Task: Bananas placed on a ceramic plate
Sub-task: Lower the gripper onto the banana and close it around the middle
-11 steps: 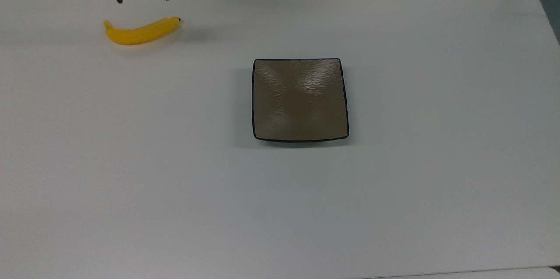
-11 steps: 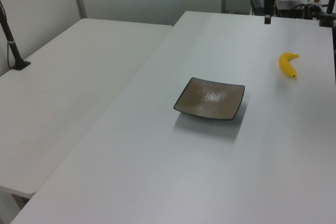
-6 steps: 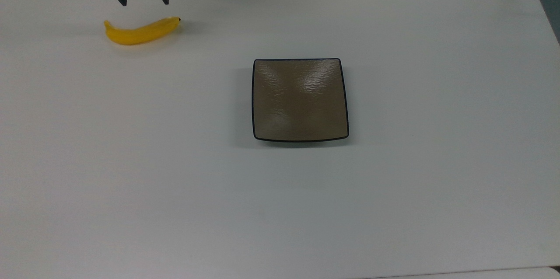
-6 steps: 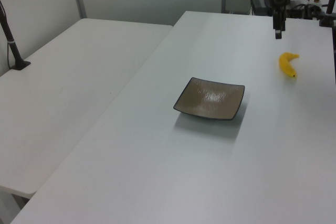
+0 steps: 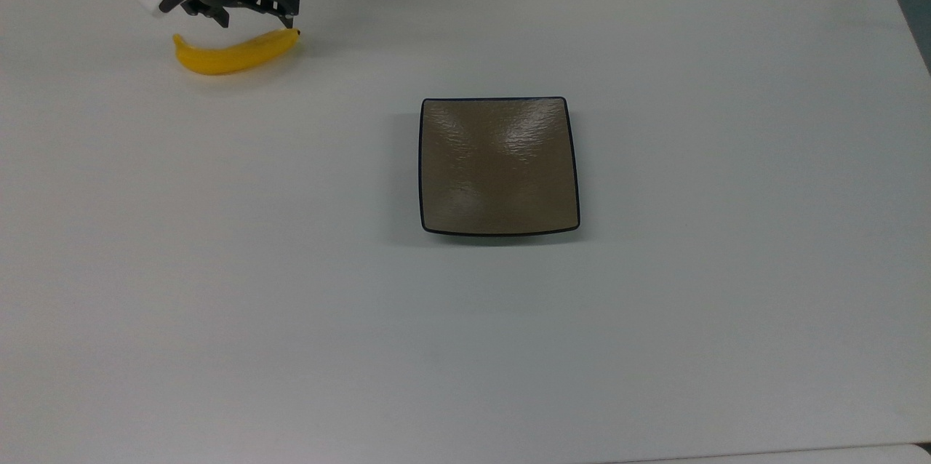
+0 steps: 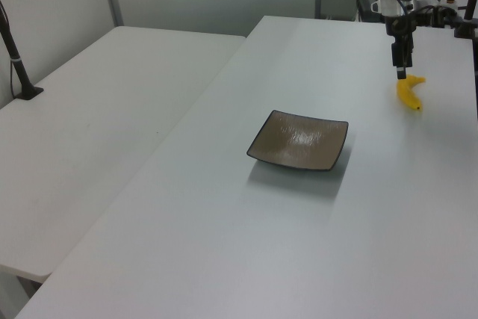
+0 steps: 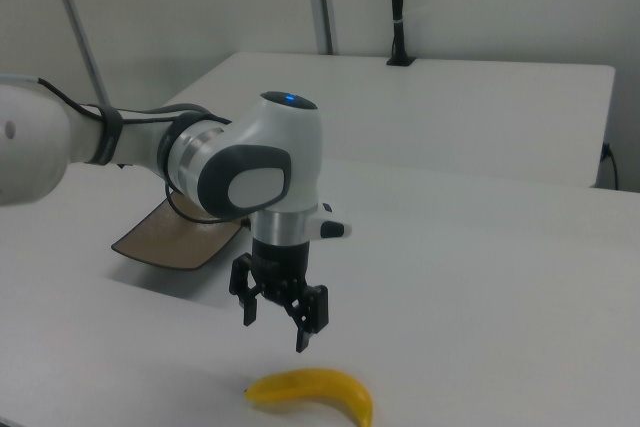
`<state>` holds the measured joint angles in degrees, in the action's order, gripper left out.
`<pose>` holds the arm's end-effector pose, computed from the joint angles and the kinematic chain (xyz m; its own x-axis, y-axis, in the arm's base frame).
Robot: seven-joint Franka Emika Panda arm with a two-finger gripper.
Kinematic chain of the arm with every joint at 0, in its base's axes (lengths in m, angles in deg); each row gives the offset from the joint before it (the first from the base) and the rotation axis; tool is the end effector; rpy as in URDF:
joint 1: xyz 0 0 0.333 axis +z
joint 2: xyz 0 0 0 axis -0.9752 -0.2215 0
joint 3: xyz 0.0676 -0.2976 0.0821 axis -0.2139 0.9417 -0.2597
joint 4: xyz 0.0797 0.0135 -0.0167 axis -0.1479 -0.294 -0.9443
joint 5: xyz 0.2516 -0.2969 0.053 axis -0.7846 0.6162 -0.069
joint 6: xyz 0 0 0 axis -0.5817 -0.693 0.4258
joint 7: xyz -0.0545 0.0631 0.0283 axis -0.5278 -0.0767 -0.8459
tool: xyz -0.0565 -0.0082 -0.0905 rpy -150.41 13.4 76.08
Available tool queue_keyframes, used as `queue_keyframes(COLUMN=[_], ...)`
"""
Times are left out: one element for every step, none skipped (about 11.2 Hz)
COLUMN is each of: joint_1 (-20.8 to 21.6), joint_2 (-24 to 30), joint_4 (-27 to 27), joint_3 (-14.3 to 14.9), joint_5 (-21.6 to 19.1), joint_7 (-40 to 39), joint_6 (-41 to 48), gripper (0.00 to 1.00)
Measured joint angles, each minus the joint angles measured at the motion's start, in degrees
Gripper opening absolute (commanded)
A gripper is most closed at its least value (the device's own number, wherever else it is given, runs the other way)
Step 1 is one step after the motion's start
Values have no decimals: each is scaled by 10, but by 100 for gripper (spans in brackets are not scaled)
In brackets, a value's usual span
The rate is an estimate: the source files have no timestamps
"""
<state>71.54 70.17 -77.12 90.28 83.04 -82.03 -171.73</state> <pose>0.5097 -0.1638 0.3830 0.9689 0.0251 -0.2461 0.0068 -0.9972 -0.0751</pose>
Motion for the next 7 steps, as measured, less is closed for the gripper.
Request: queue_keyframes(joint_1=[-5, -9, -13, -16, -18, -18, -17], joint_2=[-2, -3, -4, -7, -12, -21, -34], joint_4=[-8, -19, -31, -41, -48, -51, -52], joint_3=[0, 3, 11, 19, 23, 23, 23], joint_5=[0, 0, 0, 0, 0, 0, 0], joint_7=[9, 20, 32, 45, 66, 89, 104], joint_6=[-9, -27, -51, -68, -82, -102, -116], gripper=[100, 100, 100, 100, 100, 100, 100])
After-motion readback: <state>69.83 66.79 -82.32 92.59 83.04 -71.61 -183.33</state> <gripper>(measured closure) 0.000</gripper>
